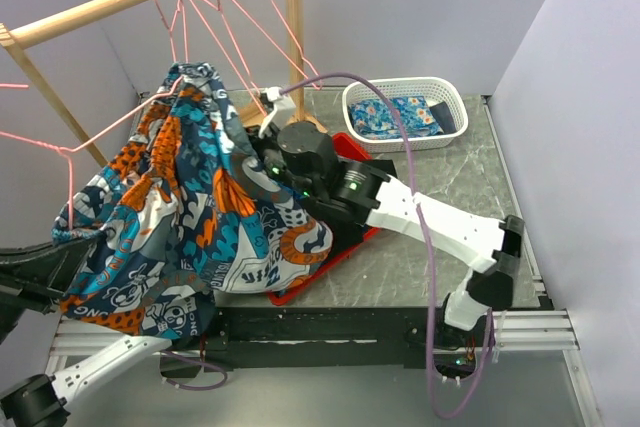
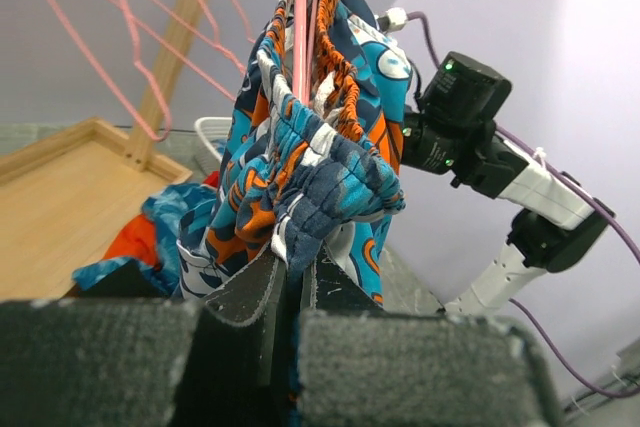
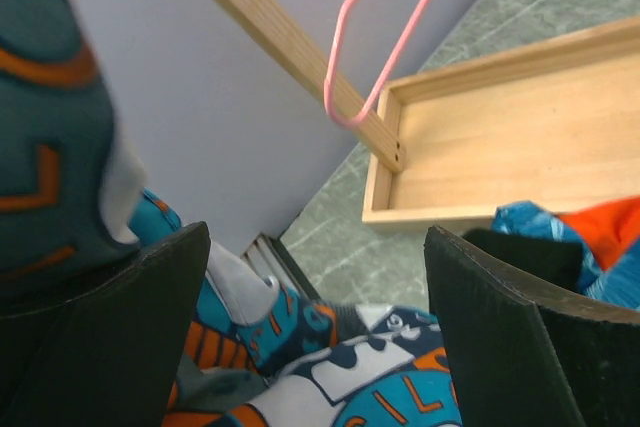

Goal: Place the shorts on the hanger

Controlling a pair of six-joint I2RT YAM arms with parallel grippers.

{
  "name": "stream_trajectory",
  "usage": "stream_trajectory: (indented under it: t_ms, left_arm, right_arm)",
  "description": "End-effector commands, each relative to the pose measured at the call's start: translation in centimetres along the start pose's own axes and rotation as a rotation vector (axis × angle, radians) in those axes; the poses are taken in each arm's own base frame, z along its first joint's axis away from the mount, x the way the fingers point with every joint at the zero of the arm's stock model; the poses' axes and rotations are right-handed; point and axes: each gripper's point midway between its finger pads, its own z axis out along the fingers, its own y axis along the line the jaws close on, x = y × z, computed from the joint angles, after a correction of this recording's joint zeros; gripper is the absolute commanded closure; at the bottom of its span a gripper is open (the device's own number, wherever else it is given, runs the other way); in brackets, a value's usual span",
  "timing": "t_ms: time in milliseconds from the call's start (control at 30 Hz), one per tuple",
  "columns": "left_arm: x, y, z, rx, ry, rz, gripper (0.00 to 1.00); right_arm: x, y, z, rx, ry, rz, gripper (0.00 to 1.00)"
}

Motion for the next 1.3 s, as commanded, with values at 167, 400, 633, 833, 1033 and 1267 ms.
stream_trajectory:
  t_ms: [167,400,633,833,1033,1267]
  left_arm:
    - [-2.7,2.3,-3.0,-0.147,-0.148,-0.033,0.99]
    - [-3.4,3.1,-2.9,-0.238,-0.158,0.008,0.99]
    - [-4.0,4.0,-2.1,-0.351,-0.164,0.056,0.99]
    - [-4.0,4.6,-1.1,-0.427,-0.147,0.095,0.99]
    - [-4.2,5.2,0.0,-0.513,-0.141,0.136,0.99]
    - [-3.9,6.2,2.2,-0.615,-0.121,0.174,0.99]
  right_arm:
    - [-1.5,0.6,3.7,0.056,-0.035,-0.006,0.05]
    - [-2.4,-1.3,5.0,0.188,-0.079,-0.009,0.05]
    - [-4.4,-3.6,3.5,0.332,-0.150,-0.015,0.04]
    - [-5.0,-4.6,2.6,0.369,-0.169,-0.020,0.03]
    - [-5.6,-4.5,1.5,0.354,-0.182,-0.014,0.03]
    - [-6.0,-3.9,0.4,0.324,-0.185,-0.006,0.03]
